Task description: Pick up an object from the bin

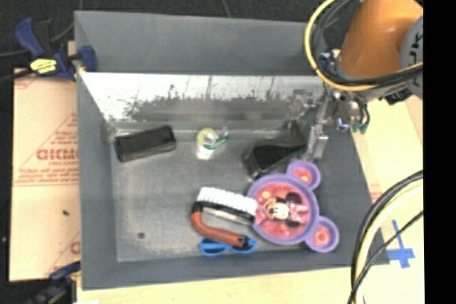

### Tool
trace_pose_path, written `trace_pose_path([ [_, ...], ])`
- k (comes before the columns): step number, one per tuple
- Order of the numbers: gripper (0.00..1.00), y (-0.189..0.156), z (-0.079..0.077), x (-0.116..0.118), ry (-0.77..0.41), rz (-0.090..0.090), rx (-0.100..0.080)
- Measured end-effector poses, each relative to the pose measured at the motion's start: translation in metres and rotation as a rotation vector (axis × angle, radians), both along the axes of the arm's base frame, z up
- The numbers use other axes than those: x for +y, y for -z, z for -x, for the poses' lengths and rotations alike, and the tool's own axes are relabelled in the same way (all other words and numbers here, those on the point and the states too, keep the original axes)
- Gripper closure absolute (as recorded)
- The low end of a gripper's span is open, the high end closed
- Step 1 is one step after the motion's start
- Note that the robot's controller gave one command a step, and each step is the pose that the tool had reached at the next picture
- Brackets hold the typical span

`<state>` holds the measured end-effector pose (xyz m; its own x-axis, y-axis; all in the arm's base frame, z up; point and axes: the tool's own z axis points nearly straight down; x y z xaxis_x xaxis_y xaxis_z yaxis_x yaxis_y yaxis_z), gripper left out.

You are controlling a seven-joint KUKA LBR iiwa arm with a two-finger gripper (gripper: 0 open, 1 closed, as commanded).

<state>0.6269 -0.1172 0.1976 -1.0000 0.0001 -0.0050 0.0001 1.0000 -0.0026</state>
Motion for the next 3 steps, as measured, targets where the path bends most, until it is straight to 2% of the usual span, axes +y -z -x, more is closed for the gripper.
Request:
trace_pose_path([
  [1,0.00,0.045,-0.021,-0.002,-0.292,0.000,0.004],
  [2,0.00,0.054,-0.015,0.012,-0.254,0.000,-0.003],
  [3,0.00,0.039,-0.029,0.013,-0.464,0.004,-0.003],
])
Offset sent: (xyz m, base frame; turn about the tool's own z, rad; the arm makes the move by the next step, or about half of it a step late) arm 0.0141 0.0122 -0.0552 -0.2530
